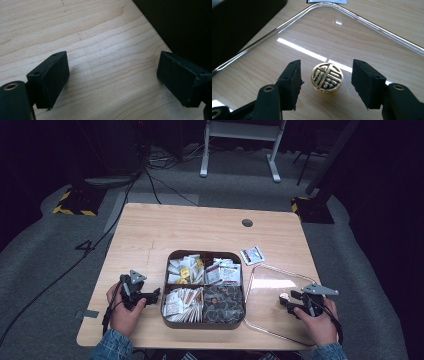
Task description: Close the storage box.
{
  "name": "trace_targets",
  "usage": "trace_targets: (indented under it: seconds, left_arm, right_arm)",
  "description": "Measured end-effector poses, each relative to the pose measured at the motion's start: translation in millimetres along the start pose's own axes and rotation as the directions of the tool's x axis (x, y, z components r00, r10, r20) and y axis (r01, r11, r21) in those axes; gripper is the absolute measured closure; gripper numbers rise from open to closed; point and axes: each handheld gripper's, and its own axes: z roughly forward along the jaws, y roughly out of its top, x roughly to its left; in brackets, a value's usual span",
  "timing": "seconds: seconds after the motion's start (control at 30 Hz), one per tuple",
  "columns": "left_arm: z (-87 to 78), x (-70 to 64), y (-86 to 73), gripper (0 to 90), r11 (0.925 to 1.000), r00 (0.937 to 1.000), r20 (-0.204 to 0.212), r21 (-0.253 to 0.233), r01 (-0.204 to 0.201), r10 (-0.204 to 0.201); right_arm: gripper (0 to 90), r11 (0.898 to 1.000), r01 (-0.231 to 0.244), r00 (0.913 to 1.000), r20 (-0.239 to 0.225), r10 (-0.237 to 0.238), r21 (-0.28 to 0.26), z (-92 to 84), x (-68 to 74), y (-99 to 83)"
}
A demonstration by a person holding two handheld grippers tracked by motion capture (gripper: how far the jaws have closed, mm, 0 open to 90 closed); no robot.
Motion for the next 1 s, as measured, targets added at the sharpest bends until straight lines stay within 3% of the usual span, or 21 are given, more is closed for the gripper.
trace_targets:
  seconds: [0.47, 0.67, 0.77, 1.0]
  left_arm:
    - [0.9, -0.3, 0.6, 11.0, 1.0, 1.0, 0.0, -0.001, -0.004, 0.004]
    - [0.7, 0.0, 0.5, 11.0, 1.0, 1.0, 0.003, -0.001, -0.002, 0.002]
    - [0.5, 0.5, 0.5, 11.0, 1.0, 1.0, 0.006, -0.002, 0.0, 0.0]
    - [0.2, 1.3, 0.4, 11.0, 1.0, 0.9999, 0.012, -0.003, 0.002, -0.002]
  right_arm:
    - [54.2, 0.999, 0.04, 0.9991, -0.016, -0.04, 0.033, 15.8, -1.2, -10.4]
    - [58.5, 0.998, 0.06, 0.9982, -0.008, -0.06, 0.012, 16.3, -1.0, -12.2]
    - [58.7, 0.997, 0.072, 0.9974, -0.01, -0.072, 0.031, 14.0, 0.4, -11.1]
    - [58.7, 0.998, 0.045, 0.9985, -0.032, -0.043, 0.042, 9.5, -2.1, -10.0]
